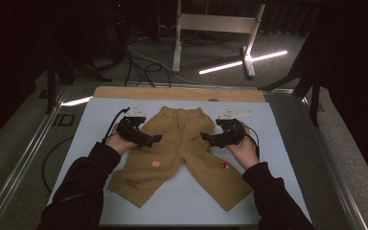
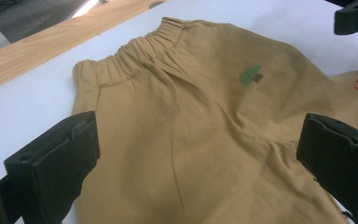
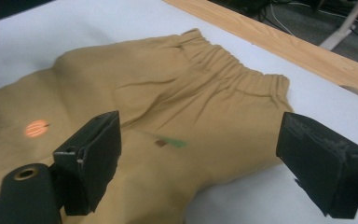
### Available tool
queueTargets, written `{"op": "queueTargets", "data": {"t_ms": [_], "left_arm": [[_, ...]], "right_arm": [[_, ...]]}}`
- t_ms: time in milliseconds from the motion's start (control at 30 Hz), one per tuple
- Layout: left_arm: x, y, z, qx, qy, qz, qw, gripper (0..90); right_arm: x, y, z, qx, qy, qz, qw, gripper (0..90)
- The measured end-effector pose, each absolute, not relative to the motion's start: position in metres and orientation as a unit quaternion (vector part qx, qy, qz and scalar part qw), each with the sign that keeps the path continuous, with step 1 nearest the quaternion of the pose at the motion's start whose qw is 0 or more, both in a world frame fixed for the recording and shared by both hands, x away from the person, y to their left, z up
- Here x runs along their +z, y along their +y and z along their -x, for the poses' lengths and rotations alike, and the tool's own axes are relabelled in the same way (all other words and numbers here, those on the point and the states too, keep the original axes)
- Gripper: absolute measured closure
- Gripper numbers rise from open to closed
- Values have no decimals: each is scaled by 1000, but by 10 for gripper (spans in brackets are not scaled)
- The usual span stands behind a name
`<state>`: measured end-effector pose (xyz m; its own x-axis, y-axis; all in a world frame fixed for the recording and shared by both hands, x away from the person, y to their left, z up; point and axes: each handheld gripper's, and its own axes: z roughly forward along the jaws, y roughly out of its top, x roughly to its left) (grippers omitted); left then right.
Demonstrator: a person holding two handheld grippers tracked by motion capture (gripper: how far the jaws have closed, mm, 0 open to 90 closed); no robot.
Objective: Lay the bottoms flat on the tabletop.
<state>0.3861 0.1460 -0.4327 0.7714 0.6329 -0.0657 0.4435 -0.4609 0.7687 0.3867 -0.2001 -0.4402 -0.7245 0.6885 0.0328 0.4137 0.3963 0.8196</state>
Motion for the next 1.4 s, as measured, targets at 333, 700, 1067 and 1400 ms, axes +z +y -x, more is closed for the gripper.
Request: {"op": "queueTargets", "data": {"t_ms": [333,700,1067,1400], "left_arm": [[-424,156,-354,103,297,-845,432,9],[-426,164,-314,94,273,-847,447,33],[-447,179,-250,51,224,-859,457,169],[-494,187,-220,4,192,-893,407,402]], "right_arm": [[-438,-212,-354,445,820,-322,163,139],[-435,-225,-323,455,818,-312,164,141],[-433,-246,-304,466,804,-329,168,143],[-436,-252,-299,463,803,-336,169,144]]}}
